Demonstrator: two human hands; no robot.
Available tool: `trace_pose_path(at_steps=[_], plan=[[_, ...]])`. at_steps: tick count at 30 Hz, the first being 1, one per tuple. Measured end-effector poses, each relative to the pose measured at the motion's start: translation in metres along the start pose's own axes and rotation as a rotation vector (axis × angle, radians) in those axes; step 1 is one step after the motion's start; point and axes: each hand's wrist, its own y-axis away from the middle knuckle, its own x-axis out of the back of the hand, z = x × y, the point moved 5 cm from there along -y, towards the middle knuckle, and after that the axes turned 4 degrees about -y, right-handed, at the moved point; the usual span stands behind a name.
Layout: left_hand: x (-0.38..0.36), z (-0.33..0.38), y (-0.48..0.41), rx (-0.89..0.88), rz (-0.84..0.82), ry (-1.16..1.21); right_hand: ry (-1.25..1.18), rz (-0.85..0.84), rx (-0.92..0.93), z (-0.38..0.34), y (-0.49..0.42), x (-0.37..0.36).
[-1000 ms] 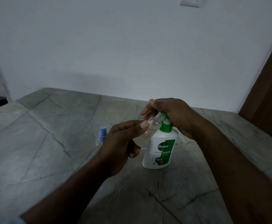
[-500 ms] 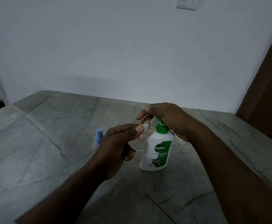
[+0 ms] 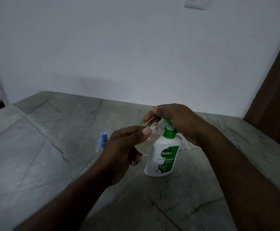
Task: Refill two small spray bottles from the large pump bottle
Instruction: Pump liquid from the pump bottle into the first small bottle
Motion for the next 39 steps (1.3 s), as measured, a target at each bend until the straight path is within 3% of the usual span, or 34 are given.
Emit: trace_pose_path(at_steps=[11,27,39], plan=[[0.002,-0.004,0.001,0.016,0.04,-0.002,0.035,-0.023,-0.038,0.002,0.001,-0.004],[0.003,-0.001,-0.001,0.012,0.008,0.007,0.104,0.095,0.045,-0.008,0.002,0.003],[0.004,-0.003,0.002,0.019,0.022,0.022,0.144,0.02,-0.015,-0.002,0.002,-0.003]])
